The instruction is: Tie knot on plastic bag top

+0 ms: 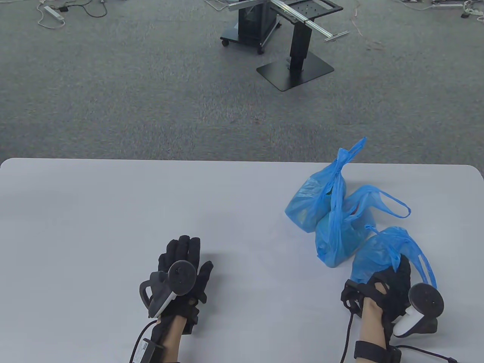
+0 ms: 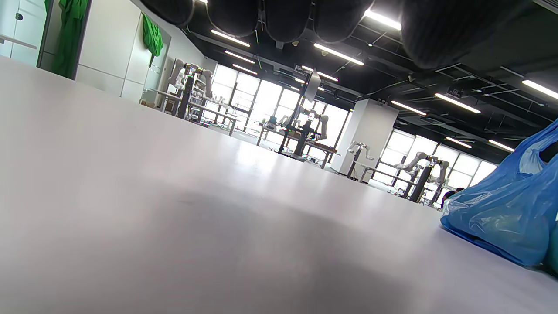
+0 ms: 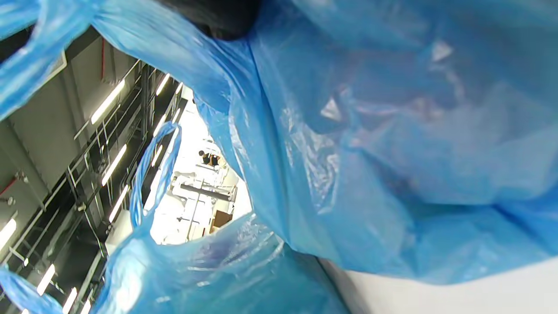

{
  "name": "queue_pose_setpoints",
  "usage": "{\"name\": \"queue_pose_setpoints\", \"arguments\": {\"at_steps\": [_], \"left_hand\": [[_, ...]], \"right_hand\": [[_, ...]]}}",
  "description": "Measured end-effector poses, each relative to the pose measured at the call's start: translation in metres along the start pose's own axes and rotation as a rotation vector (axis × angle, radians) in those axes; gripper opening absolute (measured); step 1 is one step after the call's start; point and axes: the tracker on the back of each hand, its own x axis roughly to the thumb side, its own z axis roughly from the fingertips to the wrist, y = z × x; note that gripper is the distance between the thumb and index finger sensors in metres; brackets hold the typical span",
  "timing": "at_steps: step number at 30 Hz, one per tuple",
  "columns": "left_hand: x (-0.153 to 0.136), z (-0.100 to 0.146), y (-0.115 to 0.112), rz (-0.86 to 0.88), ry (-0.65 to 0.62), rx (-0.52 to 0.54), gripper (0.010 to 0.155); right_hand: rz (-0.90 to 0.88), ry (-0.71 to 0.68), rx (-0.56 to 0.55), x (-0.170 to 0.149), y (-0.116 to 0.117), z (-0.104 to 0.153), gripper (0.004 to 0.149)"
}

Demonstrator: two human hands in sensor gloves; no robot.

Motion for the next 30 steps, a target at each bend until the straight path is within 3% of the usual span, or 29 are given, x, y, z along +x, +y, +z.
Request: {"name": "queue_pose_setpoints", "arguments": {"at_steps": [6,18,23,30], "left_hand": [[0.0,0.0,0.0,-0.001,0.002,-0.002,0.075],[0.001,0.0,0.0,0.002,0.002,-0.006,0.075],[0.001,0.0,0.0,0.001,0.005,-0.008,0.075],[-0.001,0.0,0.002,0.008,0.02,-0.006,0.075]], "right_hand": [[-0.131,-0.012,-0.054,0.004,-0.011,0.002,0.045],[-0.228,-0.178,-0.106,0.035,-0.029,0.019,0.045],[-0.278,-0.305,-0.101,0.063,-0.038,0.038,0.045],[-0.291,-0.566,-0.045,0.112,-0.041,0.084,0.045]]}}
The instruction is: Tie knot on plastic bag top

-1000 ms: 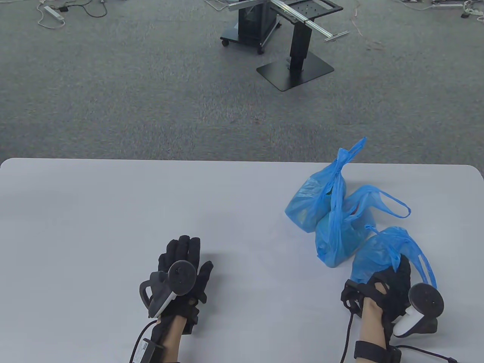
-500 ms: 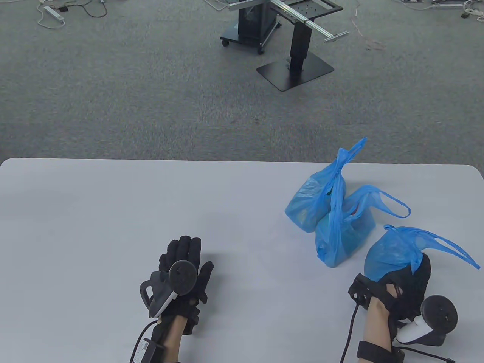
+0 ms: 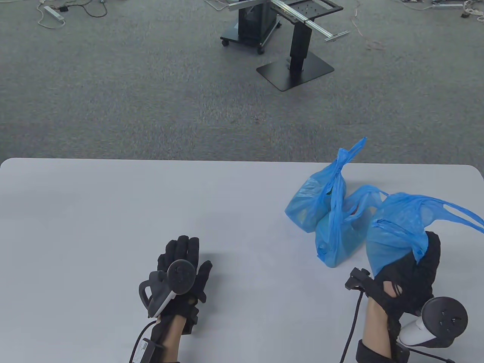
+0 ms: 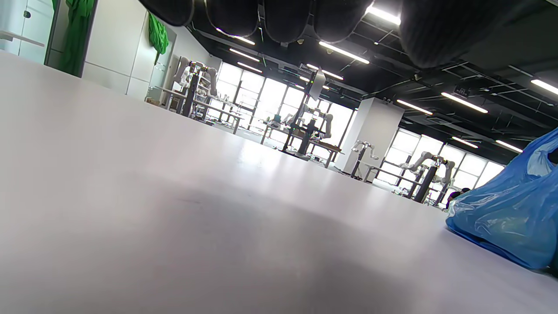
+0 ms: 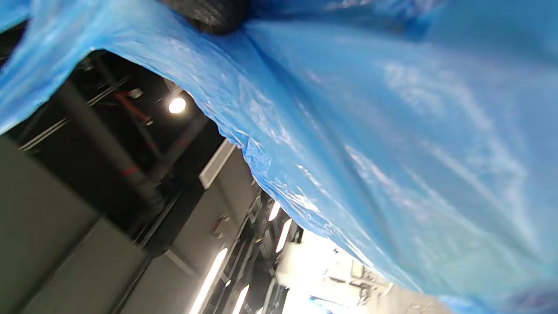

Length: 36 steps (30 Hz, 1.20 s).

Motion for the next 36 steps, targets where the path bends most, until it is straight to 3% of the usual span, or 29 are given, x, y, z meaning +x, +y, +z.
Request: {"name": "queue_pose_setpoints", "arguments": {"at_steps": [3,14,19,25,36], "left_hand": [[-0.001,0.0,0.0,0.001,0.006,-0.001,0.075],[-0.014,-0.002,0.006,0.031,0.044,0.009,0.075],[-0.023,-0.003,0.007,0.059,0.073,0.003,0.072],[-0.032,-0.003,0.008,0.091,0.119,0.004,0.068],[-0.037,-0.002,0.007,0.115,0.158,-0.006,0.066]], "right_hand": [[-0.022,-0.048,0.072,0.016,0.015,0.008,0.045],[-0.162,-0.105,0.579,0.046,0.097,0.047,0.045],[-0.305,-0.044,0.882,0.031,0.134,0.071,0.045],[-0.351,0.117,1.16,0.0,0.163,0.101,0.044],[-0.225,0.325,1.38,-0.054,0.185,0.124,0.044]]}}
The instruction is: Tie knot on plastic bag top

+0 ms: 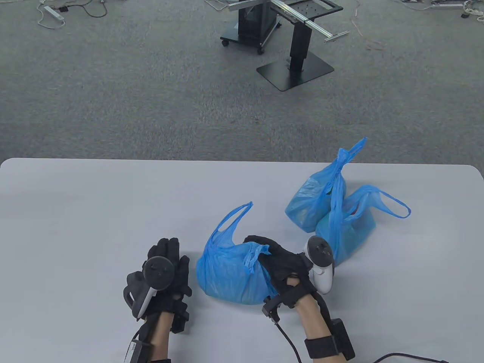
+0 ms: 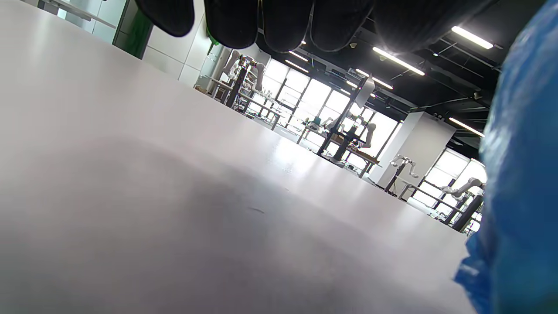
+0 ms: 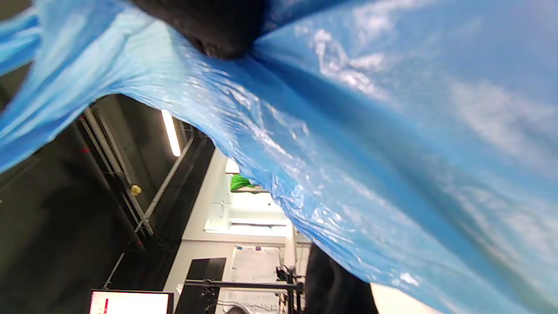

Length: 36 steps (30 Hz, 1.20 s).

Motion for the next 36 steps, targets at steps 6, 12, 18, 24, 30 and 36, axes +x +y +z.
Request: {"name": "queue_pose_setpoints", "arguments": {"at_steps": [6,12,18,24,30,36], "left_hand": [[0.006,0.0,-0.004,-0.058,-0.018,-0.01,0.069],[0.01,0.0,-0.007,-0.085,-0.031,-0.025,0.07],[0.015,-0.001,-0.01,-0.075,-0.052,-0.055,0.07],[0.018,-0.003,-0.01,0.13,-0.071,-0.147,0.07],[0.032,-0.006,-0.018,0.423,-0.132,-0.338,0.074],[0.049,-0.012,-0.025,0.511,-0.15,-0.458,0.081]], "right_hand": [[0.099,0.09,0.03,-0.012,-0.009,-0.003,0.045],[0.165,0.115,0.004,-0.01,-0.025,0.004,0.049],[0.276,0.113,-0.016,-0.005,-0.035,0.014,0.064],[0.256,0.044,0.001,0.009,-0.031,0.023,0.071],[0.247,0.013,0.043,0.019,-0.027,0.028,0.075],[0.225,0.016,0.107,0.021,-0.028,0.032,0.081]]}}
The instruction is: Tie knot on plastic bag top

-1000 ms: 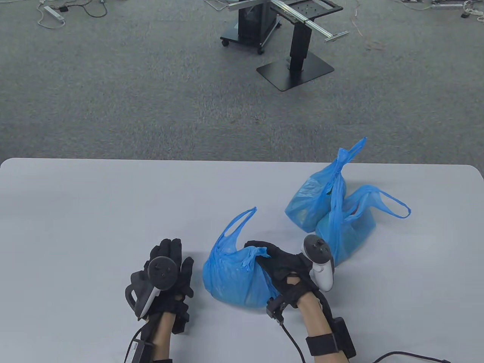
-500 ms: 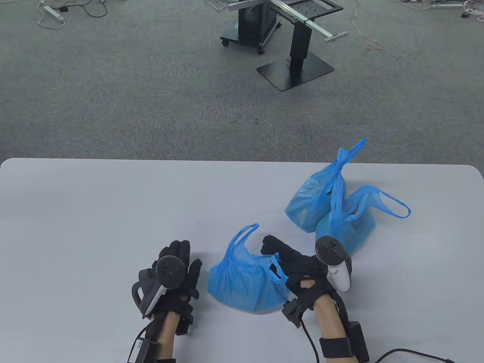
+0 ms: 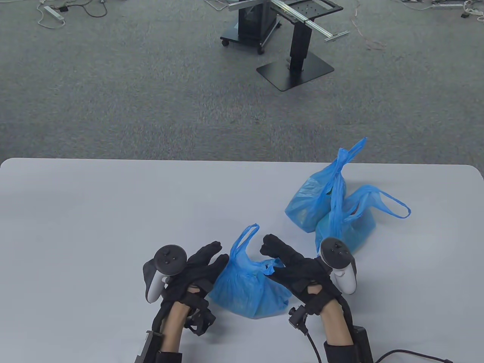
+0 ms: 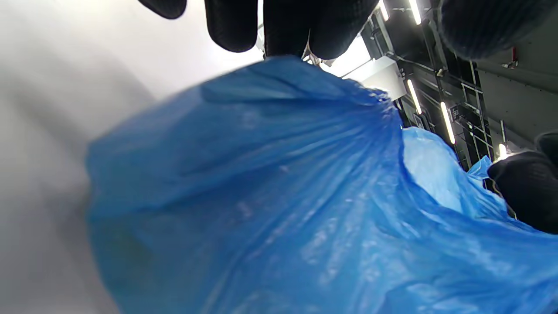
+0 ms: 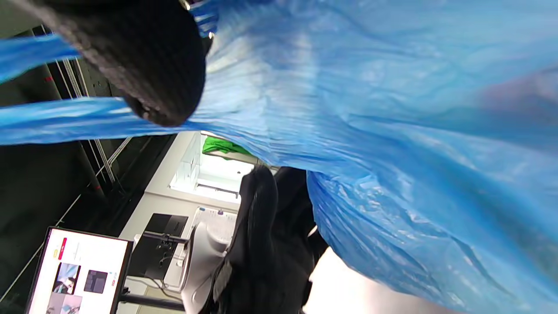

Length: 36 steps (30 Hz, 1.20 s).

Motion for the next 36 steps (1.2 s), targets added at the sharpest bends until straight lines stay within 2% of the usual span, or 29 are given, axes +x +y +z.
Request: {"name": "queue_pose_setpoints", "arguments": {"at_steps": [6,12,15,18,25,27,31,33,36], "left_hand": [[0.01,-0.017,-0.003,-0.054,0.067,-0.051,0.083],[0.018,-0.039,-0.012,-0.067,0.111,-0.114,0.082],[0.019,-0.046,-0.017,0.009,0.083,-0.139,0.074],[0.019,-0.047,-0.021,0.125,0.036,-0.209,0.064],[0.023,-0.037,-0.014,0.281,-0.081,-0.216,0.053],[0.024,-0.033,-0.012,0.284,-0.118,-0.229,0.052],[0.028,-0.028,-0.015,0.262,-0.153,-0.263,0.053],[0.03,-0.026,-0.018,0.246,-0.158,-0.32,0.057],[0.037,-0.021,-0.02,0.172,-0.175,-0.328,0.063]], "right_hand": [[0.03,0.025,0.045,-0.002,0.001,-0.001,0.09],[0.093,0.027,0.056,0.002,0.006,-0.002,0.092],[0.089,0.028,0.06,0.002,0.007,-0.002,0.092],[0.062,0.034,0.047,-0.001,0.004,-0.002,0.091],[0.068,0.042,0.017,-0.001,0.003,-0.002,0.088],[0.086,0.044,0.008,0.001,0.003,-0.002,0.084],[0.075,0.035,-0.105,0.001,0.0,0.0,0.07],[0.057,0.047,-0.147,-0.003,-0.003,0.0,0.061],[0.019,0.056,-0.18,-0.008,-0.005,0.0,0.054]]}}
